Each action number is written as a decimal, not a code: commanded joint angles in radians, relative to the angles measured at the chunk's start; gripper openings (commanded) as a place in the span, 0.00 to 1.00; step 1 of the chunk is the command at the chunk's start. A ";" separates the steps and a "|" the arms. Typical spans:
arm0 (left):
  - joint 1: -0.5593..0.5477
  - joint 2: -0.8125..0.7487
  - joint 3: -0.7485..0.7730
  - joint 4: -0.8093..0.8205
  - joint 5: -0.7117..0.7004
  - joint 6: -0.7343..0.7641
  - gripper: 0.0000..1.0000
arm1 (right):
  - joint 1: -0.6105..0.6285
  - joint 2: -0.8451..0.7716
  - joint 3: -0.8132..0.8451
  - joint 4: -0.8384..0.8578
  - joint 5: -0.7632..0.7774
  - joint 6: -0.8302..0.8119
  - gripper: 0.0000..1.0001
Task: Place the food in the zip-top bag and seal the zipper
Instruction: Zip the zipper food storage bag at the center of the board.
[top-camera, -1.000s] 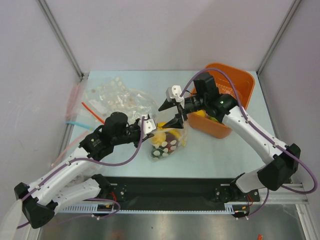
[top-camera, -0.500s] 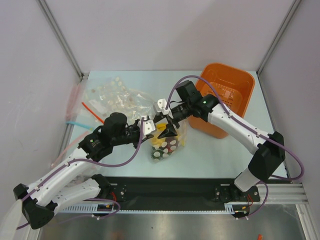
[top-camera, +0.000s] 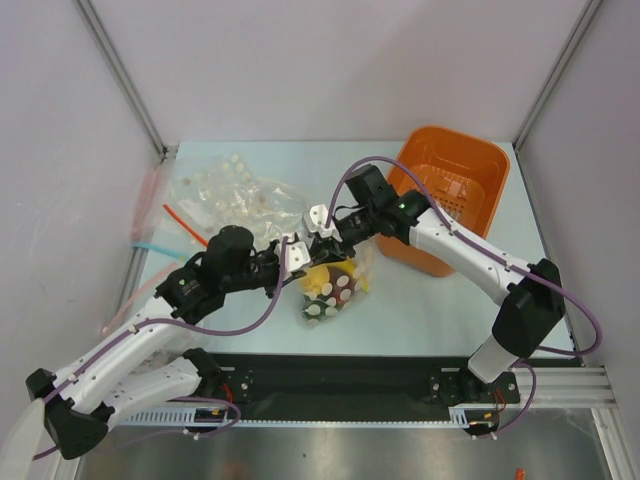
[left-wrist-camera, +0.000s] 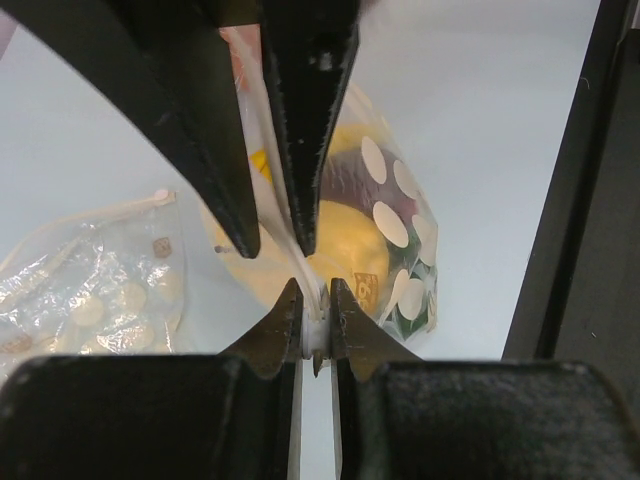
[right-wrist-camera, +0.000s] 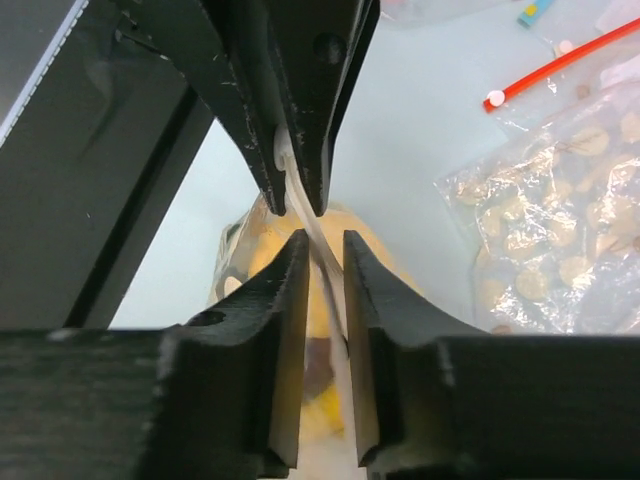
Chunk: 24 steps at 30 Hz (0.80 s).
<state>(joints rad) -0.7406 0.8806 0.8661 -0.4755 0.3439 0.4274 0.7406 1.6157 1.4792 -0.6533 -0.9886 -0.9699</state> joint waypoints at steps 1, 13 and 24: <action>0.007 -0.026 0.037 0.037 0.017 0.007 0.00 | 0.003 -0.013 -0.017 0.027 0.011 -0.018 0.22; 0.007 -0.080 -0.048 0.170 -0.003 -0.133 0.51 | -0.052 -0.097 -0.134 0.210 -0.054 0.137 0.00; 0.007 -0.100 -0.127 0.293 0.003 -0.216 0.57 | -0.116 -0.169 -0.226 0.380 -0.116 0.255 0.00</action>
<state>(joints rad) -0.7380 0.7853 0.7456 -0.2596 0.3275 0.2489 0.6357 1.4918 1.2579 -0.3645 -1.0519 -0.7582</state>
